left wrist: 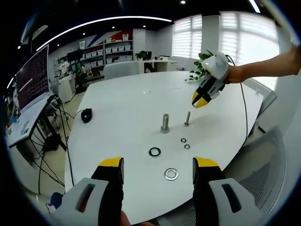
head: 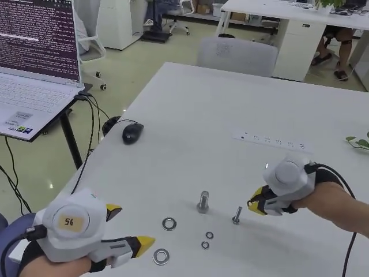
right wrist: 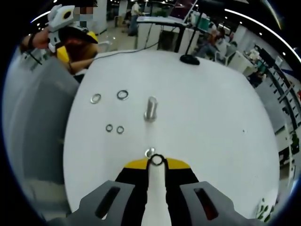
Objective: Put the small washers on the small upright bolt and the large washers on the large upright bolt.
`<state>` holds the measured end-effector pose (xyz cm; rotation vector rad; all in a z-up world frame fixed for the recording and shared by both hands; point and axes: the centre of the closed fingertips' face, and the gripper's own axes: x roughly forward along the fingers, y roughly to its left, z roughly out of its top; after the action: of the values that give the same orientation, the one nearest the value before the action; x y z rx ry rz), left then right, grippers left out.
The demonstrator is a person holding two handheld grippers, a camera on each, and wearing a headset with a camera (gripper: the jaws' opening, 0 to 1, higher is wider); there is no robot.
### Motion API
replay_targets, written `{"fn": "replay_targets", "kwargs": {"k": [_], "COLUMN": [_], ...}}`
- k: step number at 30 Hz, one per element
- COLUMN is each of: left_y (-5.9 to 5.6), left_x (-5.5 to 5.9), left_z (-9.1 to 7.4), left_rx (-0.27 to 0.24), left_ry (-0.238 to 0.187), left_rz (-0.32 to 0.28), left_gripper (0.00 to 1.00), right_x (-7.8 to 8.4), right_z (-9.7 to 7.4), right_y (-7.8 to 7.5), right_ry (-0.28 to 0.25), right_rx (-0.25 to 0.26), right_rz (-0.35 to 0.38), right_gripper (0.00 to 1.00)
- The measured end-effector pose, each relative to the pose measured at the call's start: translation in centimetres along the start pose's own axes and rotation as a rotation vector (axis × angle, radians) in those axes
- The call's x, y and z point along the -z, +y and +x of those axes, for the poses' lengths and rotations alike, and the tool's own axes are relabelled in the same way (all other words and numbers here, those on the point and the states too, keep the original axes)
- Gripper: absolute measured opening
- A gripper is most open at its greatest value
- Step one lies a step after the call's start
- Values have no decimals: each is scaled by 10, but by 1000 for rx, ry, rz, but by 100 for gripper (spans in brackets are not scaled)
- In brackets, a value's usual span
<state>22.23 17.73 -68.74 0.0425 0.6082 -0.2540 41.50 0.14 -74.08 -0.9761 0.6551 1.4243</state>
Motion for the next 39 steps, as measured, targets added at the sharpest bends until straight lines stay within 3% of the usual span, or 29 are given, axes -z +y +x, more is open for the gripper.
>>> {"fn": "replay_targets", "kwargs": {"k": [6, 10, 39], "left_y": [-1, -2, 4], "left_x": [0, 0, 3], "left_z": [0, 1, 0], "left_rx": [0, 1, -9], "left_ry": [3, 3, 5], "left_rz": [-3, -4, -15], "left_gripper": [59, 59, 59], "right_x": [-6, -2, 3], "right_z": [7, 15, 35], "right_y": [1, 5, 12], "right_ry": [56, 95, 165], "right_rx": [-51, -85, -120], "right_rz": [-82, -100, -126], "right_gripper": [13, 13, 13]}}
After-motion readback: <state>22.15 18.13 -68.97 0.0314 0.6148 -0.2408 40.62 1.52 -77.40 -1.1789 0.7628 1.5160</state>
